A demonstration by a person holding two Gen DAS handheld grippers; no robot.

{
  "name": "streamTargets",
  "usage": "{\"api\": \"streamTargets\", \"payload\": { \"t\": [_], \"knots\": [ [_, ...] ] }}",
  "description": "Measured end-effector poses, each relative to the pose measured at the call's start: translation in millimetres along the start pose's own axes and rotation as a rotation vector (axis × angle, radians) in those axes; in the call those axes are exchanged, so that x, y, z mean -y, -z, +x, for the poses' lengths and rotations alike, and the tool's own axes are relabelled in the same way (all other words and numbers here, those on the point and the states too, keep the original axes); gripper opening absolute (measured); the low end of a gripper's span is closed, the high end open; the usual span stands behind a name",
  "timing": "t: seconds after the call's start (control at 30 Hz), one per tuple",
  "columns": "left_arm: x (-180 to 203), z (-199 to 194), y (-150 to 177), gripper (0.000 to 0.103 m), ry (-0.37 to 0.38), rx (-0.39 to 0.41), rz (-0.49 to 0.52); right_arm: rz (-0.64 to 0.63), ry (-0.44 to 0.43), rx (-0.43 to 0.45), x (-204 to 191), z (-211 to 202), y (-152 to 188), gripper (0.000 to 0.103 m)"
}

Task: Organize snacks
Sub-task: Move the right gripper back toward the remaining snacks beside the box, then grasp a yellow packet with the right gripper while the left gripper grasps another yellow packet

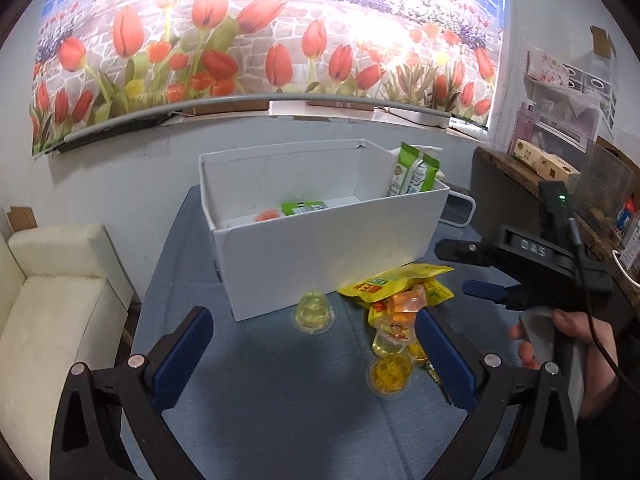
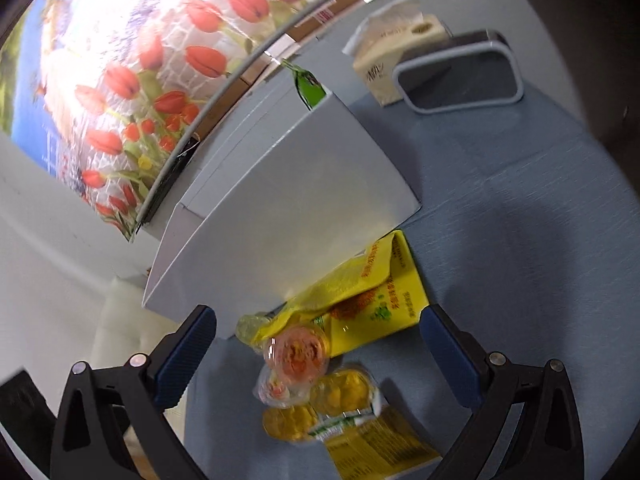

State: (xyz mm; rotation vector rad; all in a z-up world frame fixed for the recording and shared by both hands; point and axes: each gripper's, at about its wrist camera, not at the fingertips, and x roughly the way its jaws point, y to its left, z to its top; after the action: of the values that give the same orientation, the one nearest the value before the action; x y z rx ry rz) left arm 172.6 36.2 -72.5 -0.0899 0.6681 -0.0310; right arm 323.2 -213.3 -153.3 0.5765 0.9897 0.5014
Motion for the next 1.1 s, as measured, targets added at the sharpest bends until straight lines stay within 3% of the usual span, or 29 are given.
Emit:
{"api": "streamTargets", "payload": {
  "t": [0.1, 0.3, 0.33, 0.43, 0.87, 1.1],
  "knots": [
    [-4.2, 1.0, 2.6, 0.103, -0.004, -0.003, -0.003, -0.006, 0.01, -0.01, -1.1, 13.9, -4.9, 0.095],
    [-10.6, 8.8, 7.0, 0.103, -0.001, -0.024, -0.008, -0.033, 0.034, -0.038, -6.0, 33.2, -7.6, 0.052],
    [-11.2, 9.9, 8.1, 0.103, 0.004, -0.026, -0.009, -0.037, 0.037, -0.031, -6.1, 34.3, -8.4, 0.04],
    [-9.9, 12.2, 10.7, 0.103, 0.002, -0.029, 0.002, -0.006, 0.008, -0.017, 0.6, 33.1, -9.9, 0.03],
    [10.4, 22.6, 9.4, 0.103, 0.015, -0.038, 0.055, -0.127, 0.057, 0.073, -14.5, -15.4, -8.4, 0.012],
    [53.1, 34.9, 5.9, 0.103, -0.009, -0.018, 0.214, -0.186, 0.063, 0.153, -22.5, -58.4, -14.2, 0.01]
  ]
}}
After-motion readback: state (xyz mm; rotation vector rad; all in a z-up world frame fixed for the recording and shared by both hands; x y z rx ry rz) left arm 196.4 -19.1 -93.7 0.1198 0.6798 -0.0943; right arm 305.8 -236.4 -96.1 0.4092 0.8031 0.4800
